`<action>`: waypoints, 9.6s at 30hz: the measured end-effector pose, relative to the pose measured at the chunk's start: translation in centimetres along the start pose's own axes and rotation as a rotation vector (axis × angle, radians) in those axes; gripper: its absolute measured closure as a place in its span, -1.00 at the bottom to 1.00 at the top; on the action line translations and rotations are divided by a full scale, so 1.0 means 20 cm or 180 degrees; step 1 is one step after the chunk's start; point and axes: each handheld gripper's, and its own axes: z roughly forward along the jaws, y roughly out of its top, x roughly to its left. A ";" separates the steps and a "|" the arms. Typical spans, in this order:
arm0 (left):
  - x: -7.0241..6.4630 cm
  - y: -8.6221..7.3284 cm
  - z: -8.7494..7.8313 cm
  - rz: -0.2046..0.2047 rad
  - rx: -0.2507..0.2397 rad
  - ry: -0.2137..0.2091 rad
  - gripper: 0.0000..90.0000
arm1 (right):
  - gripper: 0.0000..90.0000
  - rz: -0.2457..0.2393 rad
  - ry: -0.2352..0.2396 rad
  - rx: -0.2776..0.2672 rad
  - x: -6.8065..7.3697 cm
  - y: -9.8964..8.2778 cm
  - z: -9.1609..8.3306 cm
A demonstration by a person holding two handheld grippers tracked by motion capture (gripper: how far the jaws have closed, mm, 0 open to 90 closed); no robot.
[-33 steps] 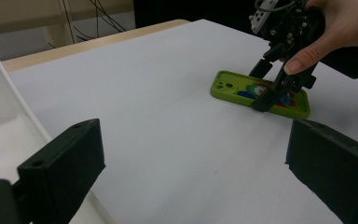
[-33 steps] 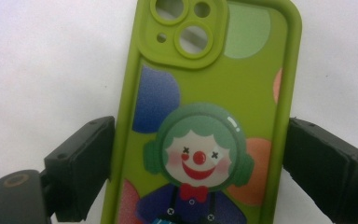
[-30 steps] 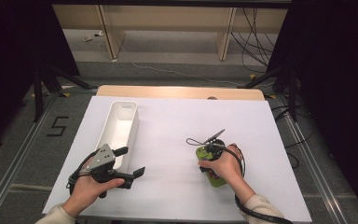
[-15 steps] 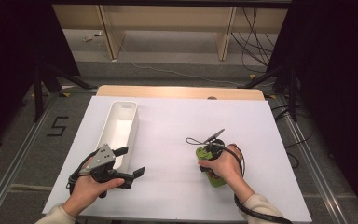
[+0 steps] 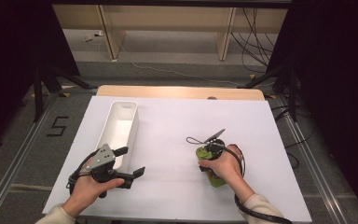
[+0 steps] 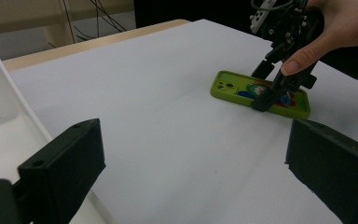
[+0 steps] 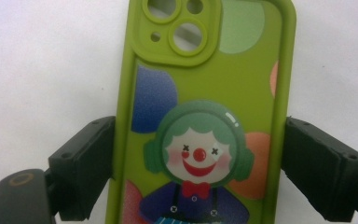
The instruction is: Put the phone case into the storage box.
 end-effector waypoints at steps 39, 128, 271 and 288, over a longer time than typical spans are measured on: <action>0.00 0.00 0.00 -0.0022 -0.0023 -0.0002 -0.90 | -0.63 -0.0003 0.0085 -0.0554 0.00 0.00 -0.13; -0.12 0.29 0.26 -0.0235 -0.0204 -0.0240 -0.66 | -0.63 -0.0561 0.0637 -0.2716 0.10 -0.18 -0.24; -0.19 0.37 0.33 -0.0378 -0.0276 -0.1085 0.70 | -0.42 -0.1254 0.1807 -0.2288 0.11 -0.25 -0.10; -0.19 0.37 0.34 -0.0386 -0.0268 -0.1100 0.70 | -0.36 -0.1312 0.1905 -0.2265 0.14 -0.24 -0.09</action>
